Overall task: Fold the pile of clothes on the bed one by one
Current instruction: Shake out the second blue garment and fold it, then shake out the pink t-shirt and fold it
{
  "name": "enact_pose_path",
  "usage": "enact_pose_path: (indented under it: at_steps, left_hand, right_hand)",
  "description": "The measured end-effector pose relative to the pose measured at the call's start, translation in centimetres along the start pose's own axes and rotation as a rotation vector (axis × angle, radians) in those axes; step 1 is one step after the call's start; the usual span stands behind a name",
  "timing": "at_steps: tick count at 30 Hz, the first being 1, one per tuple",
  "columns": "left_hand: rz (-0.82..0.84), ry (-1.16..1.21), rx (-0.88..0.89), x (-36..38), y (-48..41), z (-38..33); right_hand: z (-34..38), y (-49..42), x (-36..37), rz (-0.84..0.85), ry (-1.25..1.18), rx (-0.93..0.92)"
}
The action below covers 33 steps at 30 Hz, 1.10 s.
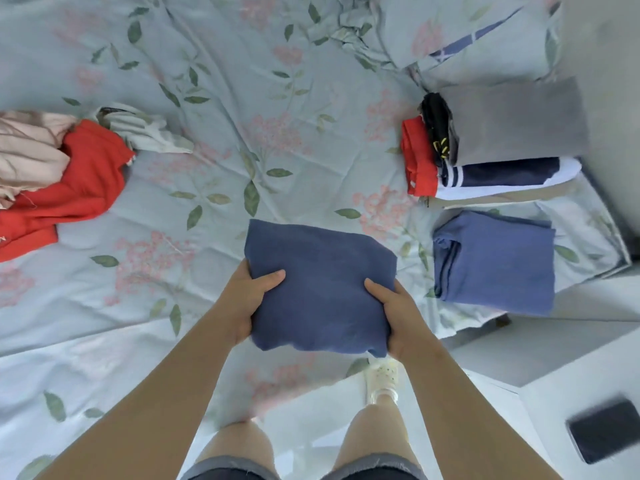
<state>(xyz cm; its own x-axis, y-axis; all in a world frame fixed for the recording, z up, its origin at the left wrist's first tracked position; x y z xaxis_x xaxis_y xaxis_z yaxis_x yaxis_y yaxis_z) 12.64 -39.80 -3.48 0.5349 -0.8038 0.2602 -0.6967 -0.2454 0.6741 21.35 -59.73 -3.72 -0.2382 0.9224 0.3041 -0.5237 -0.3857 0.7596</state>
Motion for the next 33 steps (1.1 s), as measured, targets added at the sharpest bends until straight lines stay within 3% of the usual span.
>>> enact_pose_path:
  at_steps: [12, 15, 18, 21, 24, 33]
  left_hand:
    - [0.113, -0.044, -0.004, 27.1, -6.4, 4.3]
    - [0.113, -0.144, 0.069, 31.5, -8.3, 4.0]
    - [0.001, -0.411, 0.055, 32.9, -9.9, 4.5]
    - [-0.135, -0.695, -0.051, 31.5, -10.1, 5.1]
    - [-0.135, -0.907, -0.13, 29.4, -9.5, 5.3]
    - [-0.228, -1.199, -0.06, 20.4, -3.7, 0.7]
  right_hand:
    - [12.8, 2.7, -24.9, -0.228, 0.112, -0.165]
    - [15.1, 2.3, -28.9, -0.263, 0.15, -0.217]
    - [16.1, 1.9, -31.4, -0.315, 0.295, -0.196]
    - [16.2, 1.3, -31.9, -0.349, 0.413, -0.163]
    - [15.3, 0.7, -30.4, -0.361, 0.535, -0.122]
    - [13.3, -1.0, -15.6, -0.067, 1.025, -0.112]
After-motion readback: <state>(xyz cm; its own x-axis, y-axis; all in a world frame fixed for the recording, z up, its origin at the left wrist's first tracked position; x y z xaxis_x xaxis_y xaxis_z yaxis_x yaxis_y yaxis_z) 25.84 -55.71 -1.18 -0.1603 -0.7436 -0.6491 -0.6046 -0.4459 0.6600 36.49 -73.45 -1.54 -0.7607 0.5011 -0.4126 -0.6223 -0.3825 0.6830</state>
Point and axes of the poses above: each hand's wrist, its own y-axis away from the middle knuckle, its own x-axis out of the palm, z = x × y, the point moved 3 cm from there along -y, towards the middle knuckle, and after that the axes turned 7 degrees about z, right-handed, at the moved point
